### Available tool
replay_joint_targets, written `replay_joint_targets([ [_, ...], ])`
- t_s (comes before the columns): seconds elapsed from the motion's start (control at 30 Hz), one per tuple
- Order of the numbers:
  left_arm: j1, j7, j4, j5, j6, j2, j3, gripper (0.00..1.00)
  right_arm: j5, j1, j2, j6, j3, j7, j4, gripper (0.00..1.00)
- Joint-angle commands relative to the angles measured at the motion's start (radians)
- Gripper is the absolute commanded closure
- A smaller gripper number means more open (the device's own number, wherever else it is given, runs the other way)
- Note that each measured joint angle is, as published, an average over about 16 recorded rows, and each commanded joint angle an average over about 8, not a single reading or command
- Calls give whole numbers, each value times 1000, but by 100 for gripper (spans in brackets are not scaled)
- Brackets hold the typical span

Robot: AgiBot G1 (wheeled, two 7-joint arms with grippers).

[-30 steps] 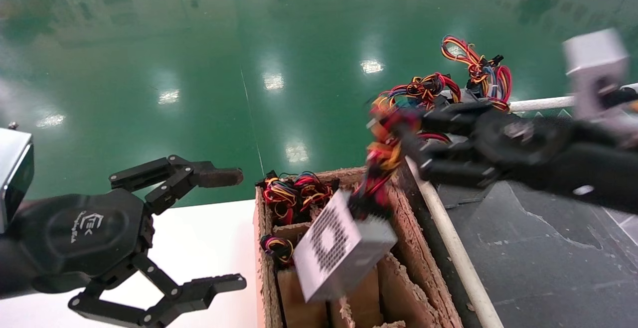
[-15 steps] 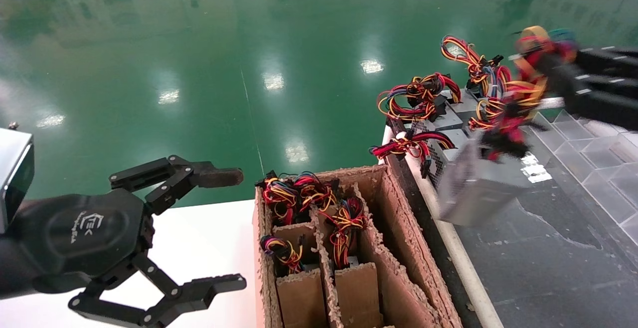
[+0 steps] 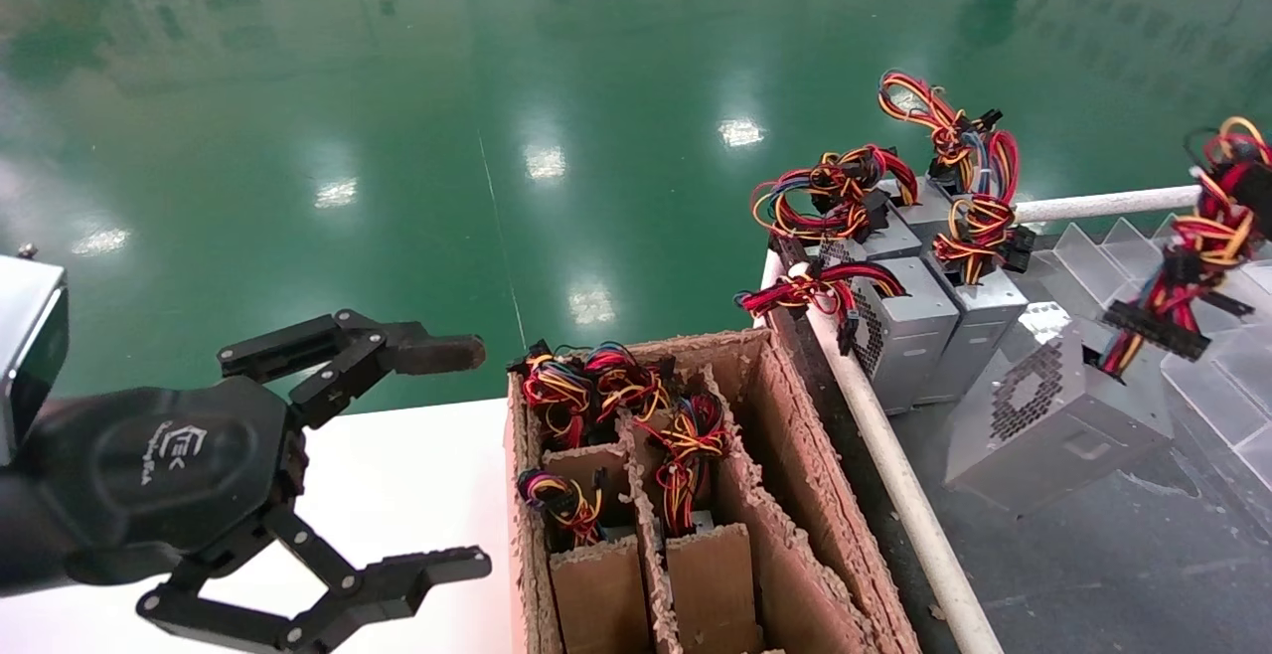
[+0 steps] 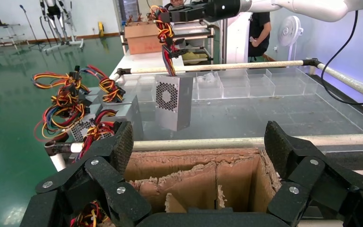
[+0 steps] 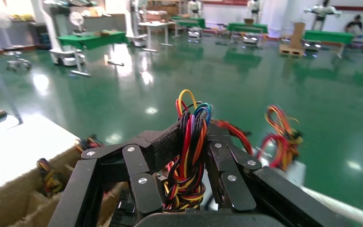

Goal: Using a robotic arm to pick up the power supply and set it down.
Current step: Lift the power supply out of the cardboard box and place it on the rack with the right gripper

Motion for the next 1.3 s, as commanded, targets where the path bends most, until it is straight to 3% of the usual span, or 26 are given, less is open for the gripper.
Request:
replay_joint_targets([
  [0.03, 0, 0, 0, 0, 0, 0, 0, 0, 2, -5, 11, 0, -7, -13, -19, 100],
  [0.57, 0, 0, 0, 0, 0, 0, 0, 0, -181, 200, -72, 132, -107, -96, -230, 100],
  [1.3, 0, 0, 0, 0, 0, 0, 0, 0, -348, 420, -254, 292, -205, -150, -358, 100],
])
